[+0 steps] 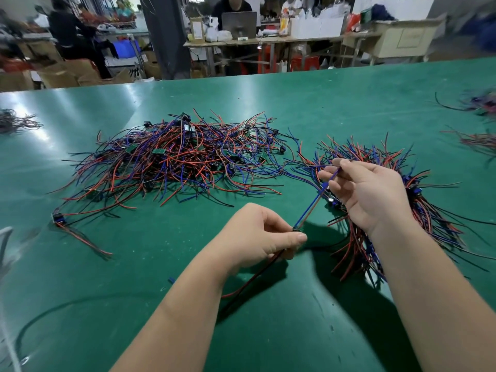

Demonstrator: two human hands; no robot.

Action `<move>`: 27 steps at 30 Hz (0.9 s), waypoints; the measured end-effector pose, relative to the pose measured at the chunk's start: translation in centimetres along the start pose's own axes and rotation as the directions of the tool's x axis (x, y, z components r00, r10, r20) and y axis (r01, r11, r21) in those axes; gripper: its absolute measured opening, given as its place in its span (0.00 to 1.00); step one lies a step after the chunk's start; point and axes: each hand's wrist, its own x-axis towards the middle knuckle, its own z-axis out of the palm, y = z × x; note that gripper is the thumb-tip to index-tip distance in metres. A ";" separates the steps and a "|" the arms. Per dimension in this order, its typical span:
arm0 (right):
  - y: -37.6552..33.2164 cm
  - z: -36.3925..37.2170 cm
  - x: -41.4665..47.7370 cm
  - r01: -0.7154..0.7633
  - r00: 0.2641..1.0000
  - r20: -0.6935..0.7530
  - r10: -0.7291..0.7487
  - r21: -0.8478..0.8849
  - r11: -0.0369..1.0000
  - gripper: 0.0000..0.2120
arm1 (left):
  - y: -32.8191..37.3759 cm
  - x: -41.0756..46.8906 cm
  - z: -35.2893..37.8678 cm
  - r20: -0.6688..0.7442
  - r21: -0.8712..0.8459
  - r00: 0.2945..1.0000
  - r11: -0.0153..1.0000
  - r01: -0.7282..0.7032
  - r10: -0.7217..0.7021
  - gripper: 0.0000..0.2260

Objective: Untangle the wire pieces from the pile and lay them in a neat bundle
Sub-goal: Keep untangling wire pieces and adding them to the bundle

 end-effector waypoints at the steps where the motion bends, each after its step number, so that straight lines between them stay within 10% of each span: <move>1: 0.0 0.1 0.0 0.007 1.000 -0.016 -0.008 -0.015 1.000 0.10 | 0.0 0.0 0.0 0.007 0.006 1.000 1.000 -0.002 0.002 0.08; 22: 0.9 -0.9 0.2 0.429 0.902 0.167 -0.399 -0.463 0.776 0.08 | 0.0 -0.4 -0.8 0.237 -0.026 0.971 0.999 0.027 -0.020 0.06; 27: 1.2 -0.8 0.5 0.371 0.929 0.146 -0.341 -0.365 0.854 0.09 | -0.3 -0.2 -1.1 0.218 -0.090 0.976 0.996 0.021 -0.001 0.07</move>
